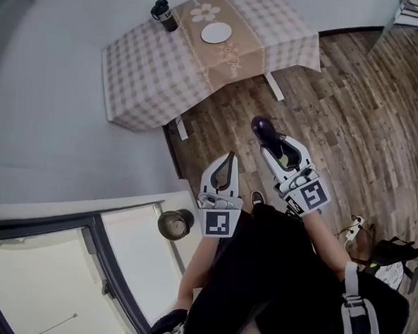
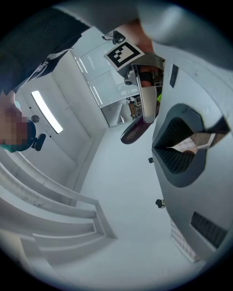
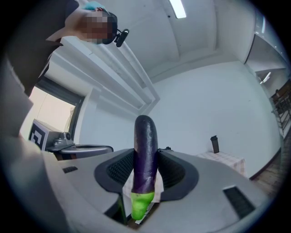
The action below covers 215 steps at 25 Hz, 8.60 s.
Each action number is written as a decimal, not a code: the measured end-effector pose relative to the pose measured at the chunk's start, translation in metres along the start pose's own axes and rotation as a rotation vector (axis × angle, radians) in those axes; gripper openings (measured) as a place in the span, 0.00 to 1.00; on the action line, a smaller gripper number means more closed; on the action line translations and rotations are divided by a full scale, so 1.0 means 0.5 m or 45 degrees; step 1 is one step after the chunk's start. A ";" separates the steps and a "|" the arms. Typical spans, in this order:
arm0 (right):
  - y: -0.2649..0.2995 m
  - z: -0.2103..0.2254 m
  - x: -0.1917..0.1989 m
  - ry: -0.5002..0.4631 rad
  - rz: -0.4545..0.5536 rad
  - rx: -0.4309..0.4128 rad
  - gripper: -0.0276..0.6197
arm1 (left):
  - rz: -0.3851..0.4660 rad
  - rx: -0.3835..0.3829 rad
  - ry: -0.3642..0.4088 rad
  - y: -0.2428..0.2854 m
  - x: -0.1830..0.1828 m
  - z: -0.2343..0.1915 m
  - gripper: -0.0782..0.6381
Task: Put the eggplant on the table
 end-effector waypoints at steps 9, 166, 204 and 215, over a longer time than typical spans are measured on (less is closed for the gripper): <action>0.068 0.083 0.018 0.016 -0.037 -0.007 0.31 | -0.003 -0.031 -0.005 0.091 0.021 -0.042 0.10; 0.934 0.856 0.570 0.054 -0.943 0.032 0.31 | -0.187 -0.113 -0.067 0.917 0.358 -0.619 0.09; 0.938 0.796 0.350 -0.095 -0.689 0.009 0.35 | -0.115 -0.046 -0.062 0.894 0.307 -0.585 0.09; 0.937 0.727 0.191 -0.189 -0.496 -0.036 0.35 | -0.045 0.006 -0.026 0.903 0.261 -0.570 0.09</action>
Point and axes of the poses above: the fingertips, and each gripper's own axes: y forward along the fingers, z to its right, x out of its underside, the point moved 2 cm from there along -y, backward along the fingers, and after that the axes turned 8 degrees about -x, right-handed, at the moved point
